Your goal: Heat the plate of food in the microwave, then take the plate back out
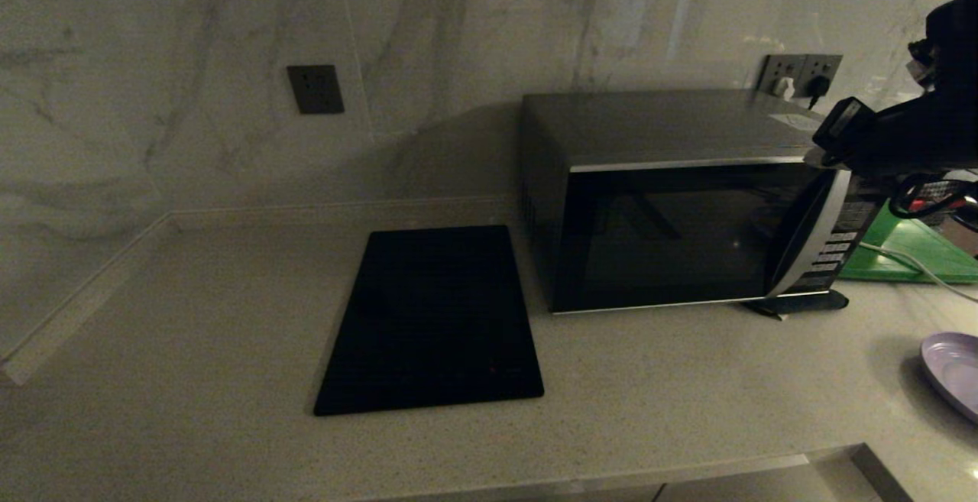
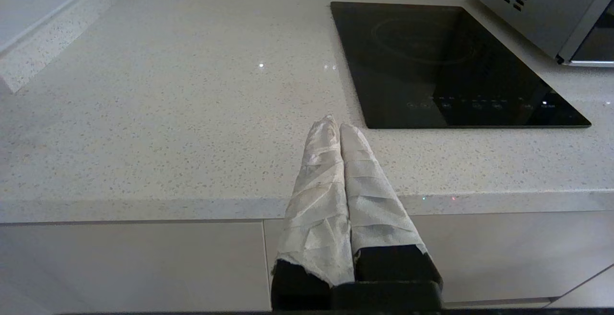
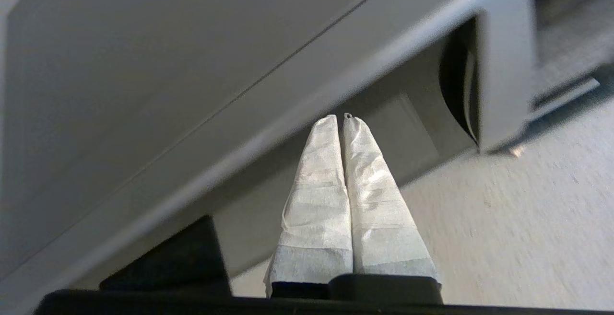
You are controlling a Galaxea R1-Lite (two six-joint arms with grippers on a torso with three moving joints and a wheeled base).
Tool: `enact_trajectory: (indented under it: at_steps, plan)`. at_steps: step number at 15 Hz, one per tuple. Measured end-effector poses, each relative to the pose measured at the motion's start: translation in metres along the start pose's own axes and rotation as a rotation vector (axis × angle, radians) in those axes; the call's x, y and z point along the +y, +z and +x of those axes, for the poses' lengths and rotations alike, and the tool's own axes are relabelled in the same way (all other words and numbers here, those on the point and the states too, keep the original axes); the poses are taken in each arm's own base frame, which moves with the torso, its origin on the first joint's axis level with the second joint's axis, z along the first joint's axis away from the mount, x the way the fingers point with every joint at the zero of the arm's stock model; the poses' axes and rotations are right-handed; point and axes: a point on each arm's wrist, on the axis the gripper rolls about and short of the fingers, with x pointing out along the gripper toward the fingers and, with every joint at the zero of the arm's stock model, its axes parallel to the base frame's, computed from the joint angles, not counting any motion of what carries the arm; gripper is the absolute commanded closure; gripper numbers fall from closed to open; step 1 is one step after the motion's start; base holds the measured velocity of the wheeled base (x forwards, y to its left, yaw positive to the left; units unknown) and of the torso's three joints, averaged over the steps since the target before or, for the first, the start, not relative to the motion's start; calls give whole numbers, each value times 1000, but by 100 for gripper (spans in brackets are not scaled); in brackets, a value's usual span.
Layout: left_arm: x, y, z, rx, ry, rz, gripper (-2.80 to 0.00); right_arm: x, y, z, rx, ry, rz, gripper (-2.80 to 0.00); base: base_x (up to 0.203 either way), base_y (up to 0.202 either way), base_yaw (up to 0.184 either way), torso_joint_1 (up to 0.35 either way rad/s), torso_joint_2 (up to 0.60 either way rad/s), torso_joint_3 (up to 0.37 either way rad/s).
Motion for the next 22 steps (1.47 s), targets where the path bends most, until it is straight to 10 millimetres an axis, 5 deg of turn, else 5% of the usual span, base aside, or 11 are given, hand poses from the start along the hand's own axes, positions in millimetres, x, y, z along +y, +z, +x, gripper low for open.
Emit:
enact_trajectory:
  at_steps: [5, 10, 13, 17, 22]
  plan:
    - [0, 0, 0, 0, 0, -1, 0, -8, -5, -53, 36, -37, -4, 0, 0, 0, 0, 0, 0, 0]
    - [0, 0, 0, 0, 0, -1, 0, -55, -4, -93, 112, -249, -81, 0, 0, 0, 0, 0, 0, 0]
    - [0, 0, 0, 0, 0, 0, 0, -82, 6, -100, 96, -340, -96, 0, 0, 0, 0, 0, 0, 0]
    - [0, 0, 0, 0, 0, 0, 0, -98, 26, -108, 98, -175, 9, 0, 0, 0, 0, 0, 0, 0]
    - [0, 0, 0, 0, 0, 0, 0, -108, 54, -77, 117, 67, 326, 0, 0, 0, 0, 0, 0, 0]
